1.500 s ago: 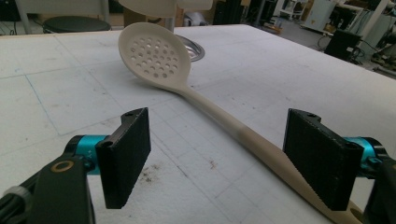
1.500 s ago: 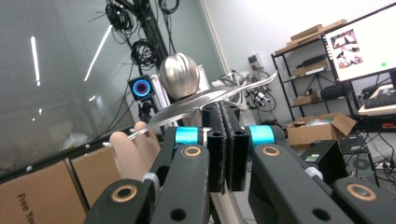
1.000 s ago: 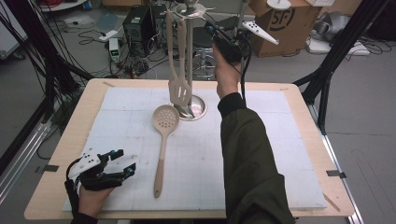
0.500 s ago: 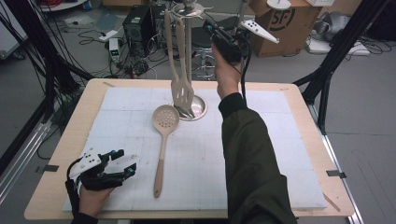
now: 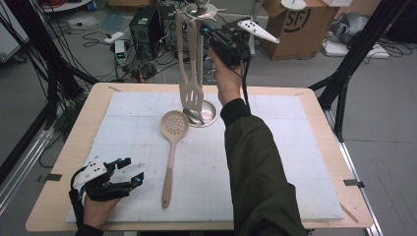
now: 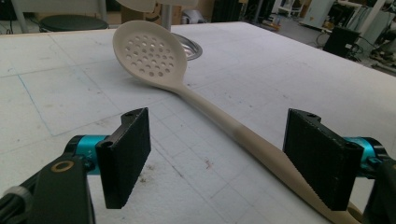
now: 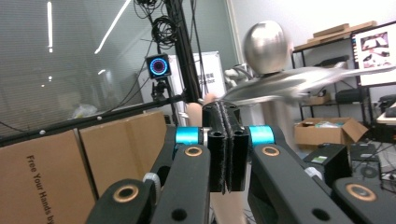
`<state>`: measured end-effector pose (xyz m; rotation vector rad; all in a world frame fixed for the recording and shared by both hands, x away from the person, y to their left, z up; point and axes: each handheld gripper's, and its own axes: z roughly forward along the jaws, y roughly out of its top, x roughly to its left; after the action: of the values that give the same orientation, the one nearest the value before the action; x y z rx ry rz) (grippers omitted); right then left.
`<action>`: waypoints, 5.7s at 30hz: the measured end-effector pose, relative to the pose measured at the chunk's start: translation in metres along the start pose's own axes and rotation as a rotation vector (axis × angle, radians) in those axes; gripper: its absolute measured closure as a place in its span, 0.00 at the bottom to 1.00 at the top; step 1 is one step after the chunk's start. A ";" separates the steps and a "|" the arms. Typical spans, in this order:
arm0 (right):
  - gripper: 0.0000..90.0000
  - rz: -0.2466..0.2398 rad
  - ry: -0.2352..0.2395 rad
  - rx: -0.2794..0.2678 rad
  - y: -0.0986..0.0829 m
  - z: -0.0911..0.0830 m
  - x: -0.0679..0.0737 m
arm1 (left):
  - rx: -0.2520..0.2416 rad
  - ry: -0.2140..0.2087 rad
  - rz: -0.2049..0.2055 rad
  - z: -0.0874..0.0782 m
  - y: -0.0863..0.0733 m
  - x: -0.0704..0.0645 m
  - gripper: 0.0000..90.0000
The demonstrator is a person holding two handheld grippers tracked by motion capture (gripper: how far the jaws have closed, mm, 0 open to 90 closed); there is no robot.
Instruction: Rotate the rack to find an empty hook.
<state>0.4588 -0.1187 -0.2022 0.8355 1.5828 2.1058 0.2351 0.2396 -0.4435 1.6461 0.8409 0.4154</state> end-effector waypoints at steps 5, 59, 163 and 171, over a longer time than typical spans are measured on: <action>1.00 0.006 -0.015 -0.003 -0.001 0.007 0.005 | -0.006 0.002 -0.002 -0.001 0.000 0.001 0.27; 1.00 0.026 -0.122 -0.059 0.001 -0.013 -0.004 | -0.005 -0.005 -0.003 -0.001 0.000 -0.001 0.27; 0.50 0.013 -0.023 0.135 -0.049 -0.048 0.017 | -0.001 0.003 0.007 -0.004 0.001 -0.002 0.27; 0.48 0.017 0.011 0.174 -0.061 -0.054 0.023 | 0.001 0.000 0.008 -0.003 0.001 -0.004 0.27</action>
<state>0.4025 -0.1259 -0.2656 0.8978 1.7907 2.0078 0.2308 0.2385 -0.4416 1.6511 0.8353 0.4208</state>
